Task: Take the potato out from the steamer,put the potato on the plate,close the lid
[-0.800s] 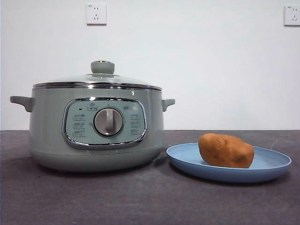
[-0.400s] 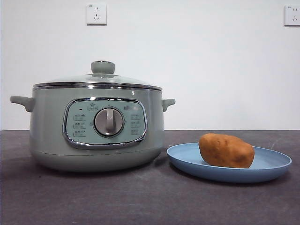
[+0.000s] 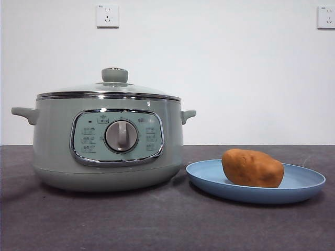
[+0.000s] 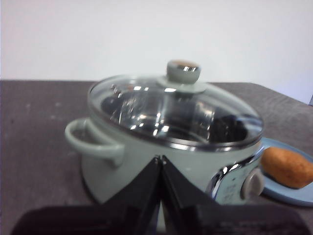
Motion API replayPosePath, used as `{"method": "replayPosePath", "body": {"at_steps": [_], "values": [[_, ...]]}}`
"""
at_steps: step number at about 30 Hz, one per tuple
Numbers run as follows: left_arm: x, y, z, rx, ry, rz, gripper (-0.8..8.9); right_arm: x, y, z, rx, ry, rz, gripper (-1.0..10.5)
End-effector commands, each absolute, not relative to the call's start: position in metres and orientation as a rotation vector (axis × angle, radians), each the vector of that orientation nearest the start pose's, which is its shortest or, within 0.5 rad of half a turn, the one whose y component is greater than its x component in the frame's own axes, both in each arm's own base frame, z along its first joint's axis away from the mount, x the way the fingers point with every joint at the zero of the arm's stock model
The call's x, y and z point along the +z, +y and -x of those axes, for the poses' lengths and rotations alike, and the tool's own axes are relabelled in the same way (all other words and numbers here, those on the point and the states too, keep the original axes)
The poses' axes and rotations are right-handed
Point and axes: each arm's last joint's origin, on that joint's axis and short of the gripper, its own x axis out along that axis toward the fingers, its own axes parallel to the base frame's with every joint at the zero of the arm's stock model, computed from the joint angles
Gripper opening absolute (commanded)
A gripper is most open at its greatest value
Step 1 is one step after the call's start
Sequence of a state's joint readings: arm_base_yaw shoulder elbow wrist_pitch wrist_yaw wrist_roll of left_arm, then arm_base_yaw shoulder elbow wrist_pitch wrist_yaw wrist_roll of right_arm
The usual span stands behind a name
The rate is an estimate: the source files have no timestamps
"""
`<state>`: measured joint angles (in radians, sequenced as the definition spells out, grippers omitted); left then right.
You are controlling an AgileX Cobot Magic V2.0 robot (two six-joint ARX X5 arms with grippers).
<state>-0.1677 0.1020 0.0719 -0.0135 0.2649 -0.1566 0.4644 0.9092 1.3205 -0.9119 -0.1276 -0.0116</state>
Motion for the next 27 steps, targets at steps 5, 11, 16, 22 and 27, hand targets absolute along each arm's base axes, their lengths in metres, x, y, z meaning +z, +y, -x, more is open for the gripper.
{"method": "replayPosePath", "body": {"at_steps": [5,11,16,22,27], "values": [[0.161,-0.021,-0.098,-0.378,0.109,0.183,-0.03,0.419,0.067,-0.126,0.580,0.493,0.093,0.0],[0.151,-0.018,-0.096,-0.297,0.168,0.186,-0.03,0.419,0.067,-0.126,0.580,0.494,0.093,0.0],[0.147,-0.016,-0.095,-0.250,0.205,0.189,-0.03,0.419,0.067,-0.126,0.580,0.494,0.094,0.0],[0.148,-0.015,-0.095,-0.233,0.198,0.187,-0.03,0.419,0.067,-0.126,0.580,0.495,0.094,0.0],[0.148,-0.015,-0.095,-0.233,0.197,0.187,-0.03,0.419,0.067,-0.126,0.580,0.495,0.094,0.0]]}}
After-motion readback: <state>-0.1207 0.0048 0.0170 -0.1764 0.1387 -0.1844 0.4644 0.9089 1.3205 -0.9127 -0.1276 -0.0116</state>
